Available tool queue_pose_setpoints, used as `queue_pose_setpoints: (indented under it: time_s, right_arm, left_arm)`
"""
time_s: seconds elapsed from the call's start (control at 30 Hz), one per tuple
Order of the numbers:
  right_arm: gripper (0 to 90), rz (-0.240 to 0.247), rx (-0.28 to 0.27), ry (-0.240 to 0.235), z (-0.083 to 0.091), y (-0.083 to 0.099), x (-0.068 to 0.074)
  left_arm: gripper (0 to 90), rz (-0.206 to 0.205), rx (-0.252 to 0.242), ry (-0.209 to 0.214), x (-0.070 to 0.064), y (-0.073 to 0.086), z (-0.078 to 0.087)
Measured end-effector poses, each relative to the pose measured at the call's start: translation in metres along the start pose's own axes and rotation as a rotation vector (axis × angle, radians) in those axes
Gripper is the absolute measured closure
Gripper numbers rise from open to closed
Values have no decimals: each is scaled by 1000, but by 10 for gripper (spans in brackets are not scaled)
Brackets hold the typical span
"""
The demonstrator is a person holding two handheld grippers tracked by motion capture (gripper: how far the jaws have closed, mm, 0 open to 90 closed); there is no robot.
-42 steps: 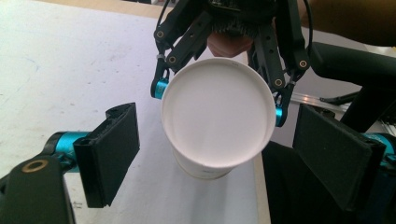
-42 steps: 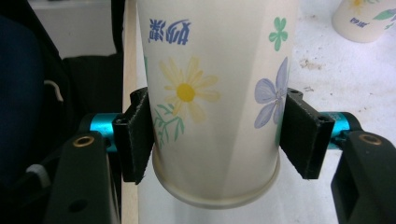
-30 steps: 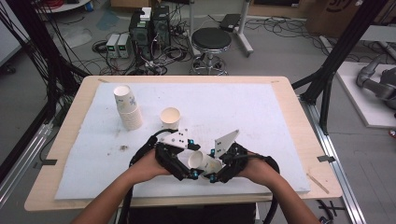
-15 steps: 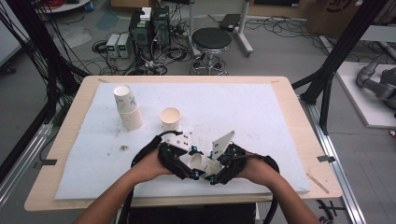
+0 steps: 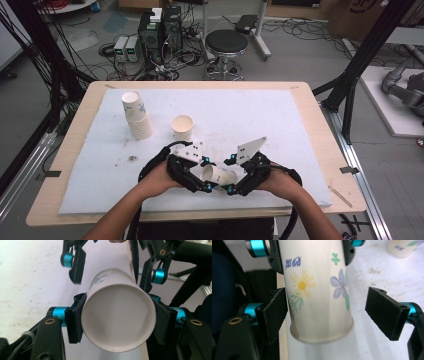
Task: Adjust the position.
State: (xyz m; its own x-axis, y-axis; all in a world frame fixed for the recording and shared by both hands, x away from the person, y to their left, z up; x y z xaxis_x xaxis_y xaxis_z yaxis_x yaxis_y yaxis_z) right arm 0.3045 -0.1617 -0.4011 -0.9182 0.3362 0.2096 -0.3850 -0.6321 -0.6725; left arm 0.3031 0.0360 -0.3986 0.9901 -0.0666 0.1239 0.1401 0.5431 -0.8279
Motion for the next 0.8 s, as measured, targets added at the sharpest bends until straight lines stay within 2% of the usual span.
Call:
queue_pose_setpoints:
  time_s: [0.1,0.17,0.3,0.47,0.67,0.8]
  right_arm:
    - [188,-18,-54,3,5,2,-1]
    - [187,-26,-95,-12,9,4,0]
    - [187,-38,-158,-3,15,8,0]
    - [187,-65,-246,4,21,13,-1]
    - [187,-93,-351,24,24,22,-4]
    - [187,-108,-378,17,22,28,-4]
  left_arm:
    - [371,7,-49,-15,0,3,4]
    - [371,14,-67,-37,0,5,7]
    - [371,39,-140,-70,-1,8,13]
    - [371,50,-207,-112,-3,12,20]
    - [371,53,-240,-141,-6,17,23]
    - [371,59,-253,-158,-7,21,24]
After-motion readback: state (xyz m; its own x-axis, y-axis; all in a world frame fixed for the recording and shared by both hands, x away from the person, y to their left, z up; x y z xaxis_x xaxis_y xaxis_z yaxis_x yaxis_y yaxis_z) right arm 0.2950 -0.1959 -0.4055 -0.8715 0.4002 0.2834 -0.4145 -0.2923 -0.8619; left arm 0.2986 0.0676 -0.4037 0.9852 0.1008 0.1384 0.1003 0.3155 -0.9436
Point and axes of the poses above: each handheld gripper's, and its own axes: z roughly backward along the jaws, y roughly out of its underside, x roughly to its left, the point moved 3 cm from there along -z, roughly forward along the jaws, and after that the axes turned 15 degrees about -z, right-handed, at the moved point
